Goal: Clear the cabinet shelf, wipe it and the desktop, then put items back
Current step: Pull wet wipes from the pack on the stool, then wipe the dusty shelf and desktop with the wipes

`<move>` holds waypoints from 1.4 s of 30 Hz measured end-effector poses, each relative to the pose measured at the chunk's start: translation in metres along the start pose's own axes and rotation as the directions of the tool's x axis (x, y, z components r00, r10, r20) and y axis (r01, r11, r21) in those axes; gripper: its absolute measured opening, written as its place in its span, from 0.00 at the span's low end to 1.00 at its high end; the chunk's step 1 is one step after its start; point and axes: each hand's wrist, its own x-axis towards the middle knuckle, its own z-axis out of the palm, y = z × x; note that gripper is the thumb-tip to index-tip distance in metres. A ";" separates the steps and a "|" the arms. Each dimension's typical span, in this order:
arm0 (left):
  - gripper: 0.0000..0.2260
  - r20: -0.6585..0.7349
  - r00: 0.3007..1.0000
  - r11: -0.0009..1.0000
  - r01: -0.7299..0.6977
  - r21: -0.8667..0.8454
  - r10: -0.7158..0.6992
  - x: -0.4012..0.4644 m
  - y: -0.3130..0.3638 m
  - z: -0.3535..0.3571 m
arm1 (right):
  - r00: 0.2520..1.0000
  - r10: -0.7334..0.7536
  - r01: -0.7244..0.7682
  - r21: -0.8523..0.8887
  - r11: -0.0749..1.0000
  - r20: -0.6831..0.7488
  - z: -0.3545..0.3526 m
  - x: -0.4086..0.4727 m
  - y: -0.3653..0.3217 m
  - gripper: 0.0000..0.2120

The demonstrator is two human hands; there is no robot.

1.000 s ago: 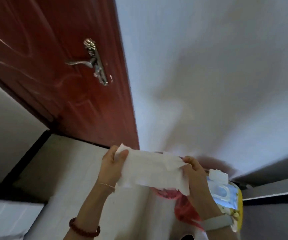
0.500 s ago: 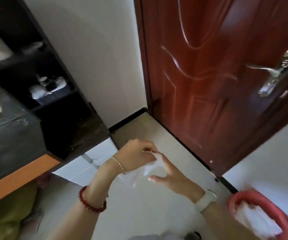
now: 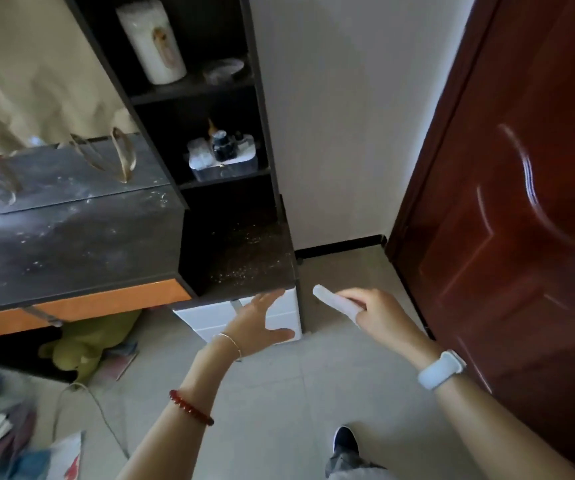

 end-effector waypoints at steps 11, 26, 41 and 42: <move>0.13 -0.083 0.964 0.837 0.175 -0.519 -0.253 0.050 -0.033 -0.013 | 0.933 0.097 -0.227 0.357 0.906 0.347 0.017 0.109 -0.008 0.15; 0.35 0.470 0.881 -0.022 0.472 -0.881 0.056 0.163 -0.151 -0.100 | 0.858 0.207 -0.411 0.383 0.827 0.471 0.170 0.242 -0.048 0.17; 0.20 -0.141 0.861 0.868 0.464 -0.177 -0.489 0.244 -0.235 -0.014 | 0.999 -0.031 0.022 -0.480 0.877 -0.010 0.201 0.305 0.077 0.24; 0.22 -0.144 0.854 0.865 0.485 -0.127 -0.500 0.246 -0.241 -0.007 | 0.989 -0.039 0.112 -0.559 0.822 0.141 0.206 0.304 0.086 0.25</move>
